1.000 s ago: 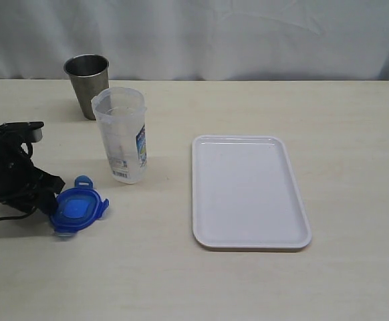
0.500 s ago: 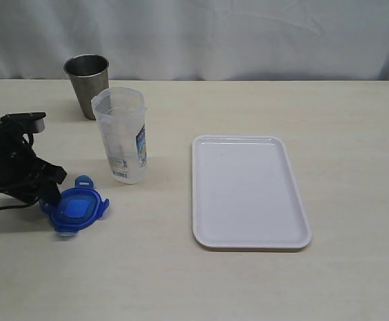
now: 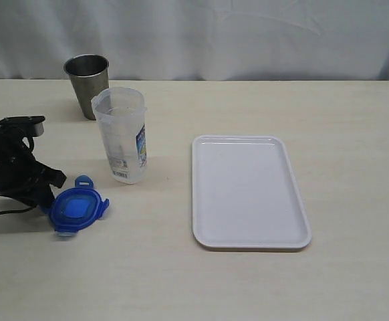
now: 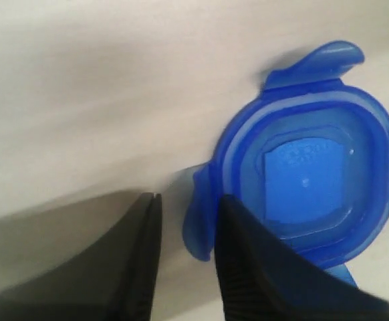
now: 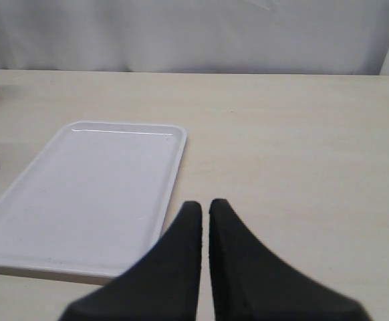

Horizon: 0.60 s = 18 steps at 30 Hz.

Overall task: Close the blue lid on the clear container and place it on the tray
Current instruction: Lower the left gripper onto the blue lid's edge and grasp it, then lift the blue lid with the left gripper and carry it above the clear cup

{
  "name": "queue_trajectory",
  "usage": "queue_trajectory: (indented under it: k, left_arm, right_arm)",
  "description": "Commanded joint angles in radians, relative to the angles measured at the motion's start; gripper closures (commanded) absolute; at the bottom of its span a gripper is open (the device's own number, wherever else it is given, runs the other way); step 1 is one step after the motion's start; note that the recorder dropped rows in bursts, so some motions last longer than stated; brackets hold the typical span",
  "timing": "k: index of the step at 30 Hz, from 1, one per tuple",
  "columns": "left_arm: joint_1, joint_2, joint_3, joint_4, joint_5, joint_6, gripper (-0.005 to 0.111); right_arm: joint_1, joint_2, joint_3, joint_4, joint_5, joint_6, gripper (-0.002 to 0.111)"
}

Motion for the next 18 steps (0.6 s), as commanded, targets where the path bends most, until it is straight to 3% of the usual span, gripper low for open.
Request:
queue_trajectory:
  k: [1, 7, 18]
  left_arm:
    - [-0.002, -0.003, 0.006, -0.008, -0.026, -0.001, 0.074]
    - [-0.002, -0.003, 0.025, -0.008, -0.104, 0.001, 0.093]
    - [-0.002, -0.004, -0.004, -0.002, -0.018, 0.026, 0.096]
  right_arm:
    - [-0.007, -0.004, 0.003, -0.007, -0.003, 0.004, 0.104]
    - [-0.007, -0.004, 0.003, -0.007, -0.003, 0.004, 0.104]
    - [-0.007, -0.004, 0.003, -0.007, -0.003, 0.004, 0.104]
